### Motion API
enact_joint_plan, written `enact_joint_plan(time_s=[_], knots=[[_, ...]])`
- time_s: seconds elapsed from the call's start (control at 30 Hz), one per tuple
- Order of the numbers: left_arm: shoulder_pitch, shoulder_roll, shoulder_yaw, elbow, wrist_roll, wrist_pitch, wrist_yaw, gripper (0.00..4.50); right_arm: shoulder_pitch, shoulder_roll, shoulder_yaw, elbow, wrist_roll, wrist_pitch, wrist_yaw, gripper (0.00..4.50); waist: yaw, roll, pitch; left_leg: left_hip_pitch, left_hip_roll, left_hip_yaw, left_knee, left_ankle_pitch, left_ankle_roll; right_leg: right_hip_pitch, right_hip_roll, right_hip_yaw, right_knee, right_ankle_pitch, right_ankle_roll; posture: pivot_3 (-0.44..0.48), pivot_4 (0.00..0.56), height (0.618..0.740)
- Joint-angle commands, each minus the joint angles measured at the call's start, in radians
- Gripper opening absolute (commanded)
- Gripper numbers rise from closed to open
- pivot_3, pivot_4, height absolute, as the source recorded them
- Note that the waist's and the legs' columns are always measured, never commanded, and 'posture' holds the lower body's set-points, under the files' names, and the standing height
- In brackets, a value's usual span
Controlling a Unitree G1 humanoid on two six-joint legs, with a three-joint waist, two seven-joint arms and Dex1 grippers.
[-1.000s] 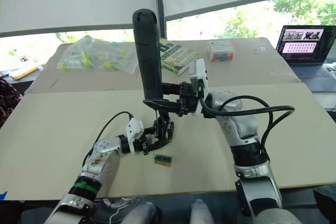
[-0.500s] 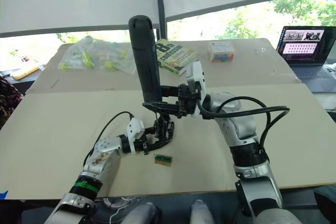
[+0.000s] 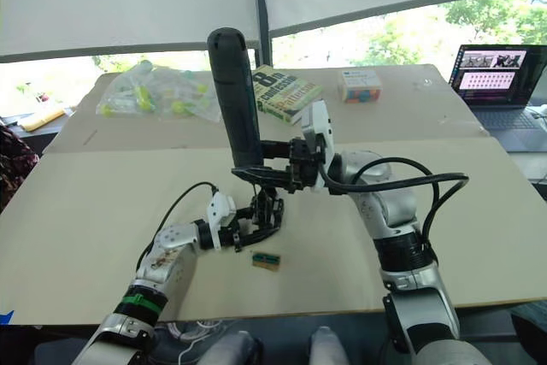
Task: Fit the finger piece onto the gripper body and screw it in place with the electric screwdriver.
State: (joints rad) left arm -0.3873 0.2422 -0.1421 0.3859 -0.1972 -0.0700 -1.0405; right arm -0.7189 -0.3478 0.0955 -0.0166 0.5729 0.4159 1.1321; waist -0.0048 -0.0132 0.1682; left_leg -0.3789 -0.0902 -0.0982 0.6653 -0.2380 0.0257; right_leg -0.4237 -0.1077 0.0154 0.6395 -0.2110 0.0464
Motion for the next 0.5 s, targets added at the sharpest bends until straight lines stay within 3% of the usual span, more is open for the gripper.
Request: enact_joint_plan(time_s=[0.03, 0.5], knots=[[0.019, -0.010, -0.022, 0.046, 0.008, 0.004, -0.002, 2.32, -0.001, 0.000, -0.001, -0.017, -0.005, -0.013, -0.002, 1.92, 0.000, 0.000, 0.000, 0.000, 0.000, 0.000, 0.000, 0.000, 0.000, 0.000, 0.000, 0.000, 0.000, 0.000, 0.000, 0.000, 0.150, 0.740], [0.008, -0.009, -0.020, 0.070, 0.010, -0.011, -0.005, 2.32, -0.004, -0.016, 0.015, 0.000, -0.033, -0.002, 0.003, 1.92, 0.000, 0.001, -0.004, 0.002, 0.000, 0.000, 0.000, 0.000, 0.000, 0.001, 0.000, 0.000, 0.000, 0.000, 0.000, 0.000, 0.150, 0.740]])
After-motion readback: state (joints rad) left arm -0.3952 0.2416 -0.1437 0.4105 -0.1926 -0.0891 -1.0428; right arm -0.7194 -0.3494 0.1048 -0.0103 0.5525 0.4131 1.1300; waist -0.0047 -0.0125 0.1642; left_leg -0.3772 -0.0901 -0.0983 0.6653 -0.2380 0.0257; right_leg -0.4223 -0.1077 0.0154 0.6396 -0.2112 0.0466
